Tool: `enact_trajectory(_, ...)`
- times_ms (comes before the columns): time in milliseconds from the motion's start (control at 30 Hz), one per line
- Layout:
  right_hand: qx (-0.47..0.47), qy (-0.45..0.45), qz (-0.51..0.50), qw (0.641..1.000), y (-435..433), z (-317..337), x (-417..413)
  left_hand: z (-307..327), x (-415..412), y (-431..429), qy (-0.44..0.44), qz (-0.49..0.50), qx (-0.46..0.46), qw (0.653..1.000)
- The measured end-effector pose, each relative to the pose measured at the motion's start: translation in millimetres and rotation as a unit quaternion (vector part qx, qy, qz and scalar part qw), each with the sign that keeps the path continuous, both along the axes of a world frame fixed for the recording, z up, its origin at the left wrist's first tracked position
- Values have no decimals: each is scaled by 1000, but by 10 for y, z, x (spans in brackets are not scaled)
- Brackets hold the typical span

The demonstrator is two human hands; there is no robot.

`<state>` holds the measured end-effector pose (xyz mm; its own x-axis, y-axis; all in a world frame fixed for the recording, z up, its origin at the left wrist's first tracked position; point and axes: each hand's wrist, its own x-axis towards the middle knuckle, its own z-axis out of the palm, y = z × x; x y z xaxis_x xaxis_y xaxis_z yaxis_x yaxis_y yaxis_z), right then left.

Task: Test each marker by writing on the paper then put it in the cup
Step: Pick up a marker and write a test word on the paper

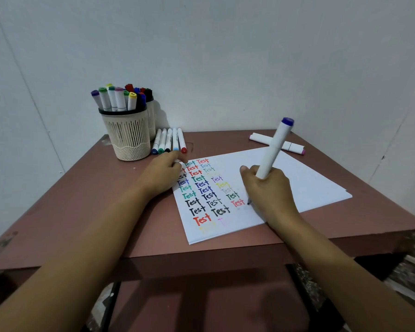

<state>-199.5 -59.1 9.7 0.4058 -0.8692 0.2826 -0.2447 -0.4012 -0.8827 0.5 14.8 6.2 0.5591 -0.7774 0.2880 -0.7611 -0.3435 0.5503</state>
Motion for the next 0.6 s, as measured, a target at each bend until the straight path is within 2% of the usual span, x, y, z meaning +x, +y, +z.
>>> enact_trajectory(233, 8, 37, 2, 999, -1, 24, 21, 12, -16, 11, -1, -1, 2, 1000)
enact_trajectory(400, 54, -17, -8, 998, -20, 24, 14, 11, -15, 9, 2, -4, -2, 1000)
enact_trajectory(500, 34, -2, 1, 999, -12, 14, 7, 15, -33, 6, 6, -2, -7, 1000)
enact_trajectory(600, 12, 3, -4, 1000, -4, 11, 14, 13, -44, 21, 46, 6, -24, 999)
